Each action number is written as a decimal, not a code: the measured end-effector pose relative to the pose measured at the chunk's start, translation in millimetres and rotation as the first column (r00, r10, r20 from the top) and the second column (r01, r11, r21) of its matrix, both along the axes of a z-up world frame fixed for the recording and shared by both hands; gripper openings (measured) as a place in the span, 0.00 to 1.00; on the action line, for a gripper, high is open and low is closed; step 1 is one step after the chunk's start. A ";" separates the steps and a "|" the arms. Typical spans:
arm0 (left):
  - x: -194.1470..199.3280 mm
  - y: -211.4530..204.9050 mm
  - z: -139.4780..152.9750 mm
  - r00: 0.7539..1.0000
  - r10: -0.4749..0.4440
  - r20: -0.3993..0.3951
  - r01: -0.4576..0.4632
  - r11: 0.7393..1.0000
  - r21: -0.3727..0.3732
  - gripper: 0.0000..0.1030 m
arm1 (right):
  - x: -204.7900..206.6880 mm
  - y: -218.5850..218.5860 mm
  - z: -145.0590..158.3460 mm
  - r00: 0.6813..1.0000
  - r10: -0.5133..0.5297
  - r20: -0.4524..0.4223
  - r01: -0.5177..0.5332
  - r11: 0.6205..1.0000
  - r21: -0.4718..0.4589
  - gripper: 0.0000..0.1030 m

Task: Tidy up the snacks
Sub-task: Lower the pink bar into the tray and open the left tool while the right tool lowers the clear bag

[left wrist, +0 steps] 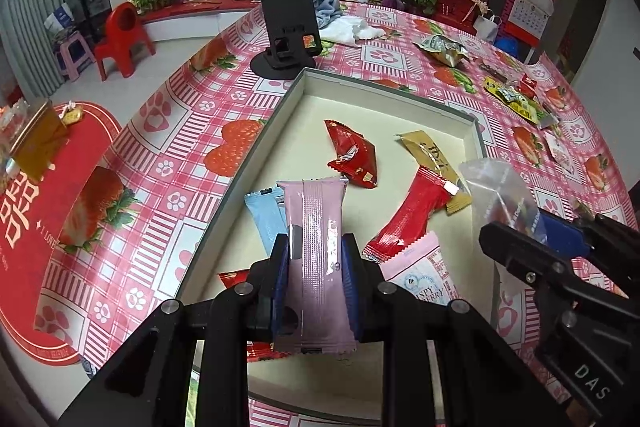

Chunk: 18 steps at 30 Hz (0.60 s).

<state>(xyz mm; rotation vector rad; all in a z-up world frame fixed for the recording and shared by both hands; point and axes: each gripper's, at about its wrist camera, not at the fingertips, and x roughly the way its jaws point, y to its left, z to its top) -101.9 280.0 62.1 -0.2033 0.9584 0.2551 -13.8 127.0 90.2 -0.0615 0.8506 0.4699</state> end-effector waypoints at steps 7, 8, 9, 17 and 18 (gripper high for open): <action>0.1 1.5 0.8 1.000 -0.008 0.006 0.008 1.000 -0.005 0.26 | 1.8 -1.3 0.3 1.000 -0.007 -0.002 0.007 1.000 0.002 0.30; -0.2 2.1 1.0 1.000 -0.008 0.007 0.008 1.000 -0.007 0.26 | 1.8 -1.0 0.4 1.000 -0.007 -0.001 0.007 1.000 0.002 0.30; -0.4 2.5 1.1 1.000 -0.006 0.007 0.006 1.000 -0.007 0.26 | 2.0 -0.5 0.4 1.000 -0.007 -0.001 0.007 1.000 0.001 0.30; 2.2 6.5 -0.9 1.000 -0.001 -0.005 0.001 1.000 0.003 0.26 | 3.4 2.9 0.0 1.000 -0.002 0.001 0.002 1.000 -0.003 0.30; 3.5 6.4 -0.2 1.000 -0.001 -0.005 0.001 1.000 0.007 0.26 | 4.1 3.7 -0.1 1.000 -0.001 0.001 0.001 1.000 -0.003 0.30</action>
